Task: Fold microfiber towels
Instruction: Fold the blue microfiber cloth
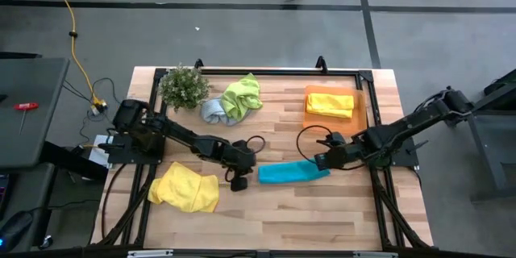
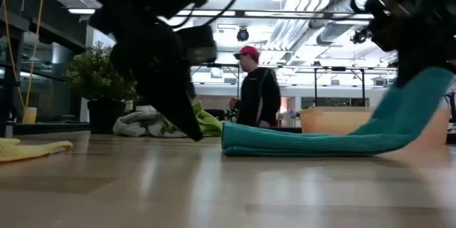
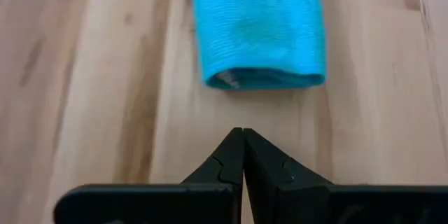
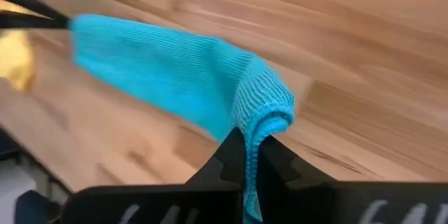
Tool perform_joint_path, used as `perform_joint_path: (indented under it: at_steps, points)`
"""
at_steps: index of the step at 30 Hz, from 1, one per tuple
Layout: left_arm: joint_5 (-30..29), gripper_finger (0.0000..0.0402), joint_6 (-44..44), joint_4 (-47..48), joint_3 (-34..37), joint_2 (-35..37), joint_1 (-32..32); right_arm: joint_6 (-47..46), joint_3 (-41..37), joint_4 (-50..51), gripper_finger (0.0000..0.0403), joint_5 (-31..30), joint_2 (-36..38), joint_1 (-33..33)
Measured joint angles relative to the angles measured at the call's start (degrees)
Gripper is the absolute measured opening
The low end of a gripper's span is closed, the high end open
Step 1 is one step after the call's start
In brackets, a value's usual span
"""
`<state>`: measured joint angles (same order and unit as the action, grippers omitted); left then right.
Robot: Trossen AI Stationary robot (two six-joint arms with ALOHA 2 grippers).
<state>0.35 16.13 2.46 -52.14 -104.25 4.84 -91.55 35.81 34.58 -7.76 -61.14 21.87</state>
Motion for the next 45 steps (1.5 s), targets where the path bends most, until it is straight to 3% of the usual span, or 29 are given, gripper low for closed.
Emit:
perform_joint_path:
  at_steps: [6,10,27,40,45]
  points:
    - [1.1,0.0000,-2.4,2.4,-7.6,-5.8,0.2,0.5,2.6,-1.5,0.0000,-2.9,-0.8,0.0]
    - [0.8,0.0000,-2.4,2.2,-9.3,-7.0,0.1,0.7,3.0,-9.2,0.0000,-4.3,-3.1,0.2]
    - [-0.6,0.0000,-2.2,4.3,-9.0,-6.9,-0.2,2.5,3.4,-45.9,0.0000,-8.4,-26.9,-0.3]
    - [-0.7,0.0000,-2.1,3.8,-9.0,-6.9,-0.2,4.1,10.5,-50.2,0.0001,-8.8,-38.4,-1.3]
    - [-0.6,0.0000,-1.8,3.8,-9.0,-6.9,-0.2,4.1,11.6,-50.7,0.0032,-10.8,-39.4,-1.9]
